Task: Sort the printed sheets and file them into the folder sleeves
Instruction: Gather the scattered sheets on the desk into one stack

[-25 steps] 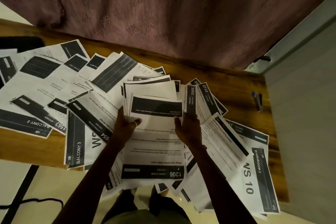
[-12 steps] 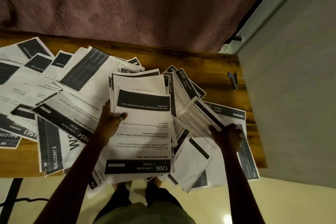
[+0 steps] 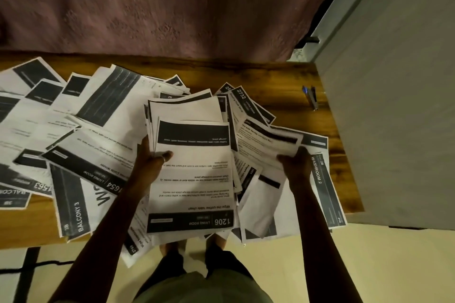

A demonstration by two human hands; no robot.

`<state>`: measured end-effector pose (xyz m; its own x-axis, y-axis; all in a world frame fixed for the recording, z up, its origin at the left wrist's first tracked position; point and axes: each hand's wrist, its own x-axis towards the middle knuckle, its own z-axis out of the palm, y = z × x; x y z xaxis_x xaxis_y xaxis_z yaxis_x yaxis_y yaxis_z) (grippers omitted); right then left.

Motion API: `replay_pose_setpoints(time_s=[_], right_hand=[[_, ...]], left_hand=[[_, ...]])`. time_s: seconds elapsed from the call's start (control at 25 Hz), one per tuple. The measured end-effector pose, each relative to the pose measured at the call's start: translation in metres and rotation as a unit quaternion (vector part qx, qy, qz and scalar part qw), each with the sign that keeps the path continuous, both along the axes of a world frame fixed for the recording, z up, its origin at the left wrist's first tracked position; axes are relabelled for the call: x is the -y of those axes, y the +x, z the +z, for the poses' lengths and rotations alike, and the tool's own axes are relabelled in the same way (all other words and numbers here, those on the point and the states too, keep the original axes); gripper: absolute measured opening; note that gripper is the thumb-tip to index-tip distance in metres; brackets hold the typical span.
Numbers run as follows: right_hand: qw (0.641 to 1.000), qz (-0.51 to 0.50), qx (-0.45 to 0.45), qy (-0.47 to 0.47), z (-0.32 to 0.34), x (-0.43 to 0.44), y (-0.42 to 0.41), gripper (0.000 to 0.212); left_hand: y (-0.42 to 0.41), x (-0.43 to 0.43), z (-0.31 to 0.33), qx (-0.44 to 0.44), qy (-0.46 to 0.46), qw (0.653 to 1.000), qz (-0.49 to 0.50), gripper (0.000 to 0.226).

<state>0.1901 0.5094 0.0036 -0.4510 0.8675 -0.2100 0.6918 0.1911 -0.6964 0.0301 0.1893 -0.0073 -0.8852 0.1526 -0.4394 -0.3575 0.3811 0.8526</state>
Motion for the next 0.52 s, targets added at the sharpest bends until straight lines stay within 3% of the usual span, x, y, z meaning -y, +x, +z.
replay_pose_setpoints(time_s=[0.28,0.36,0.52], right_hand=[[0.958,0.195,-0.15,0.146,0.166,0.032,-0.066,0.027],[0.951,0.219,-0.187,0.115,0.2,0.048,-0.077,0.023],[0.94,0.192,-0.275,-0.071,0.205,0.067,-0.097,0.036]], left_hand=[[0.001,0.007,0.006,0.006,0.035,0.999,-0.019,0.064],[0.004,0.009,0.009,-0.001,0.06,0.998,-0.035,0.064],[0.001,0.015,0.007,-0.005,0.103,0.992,-0.068,0.062]])
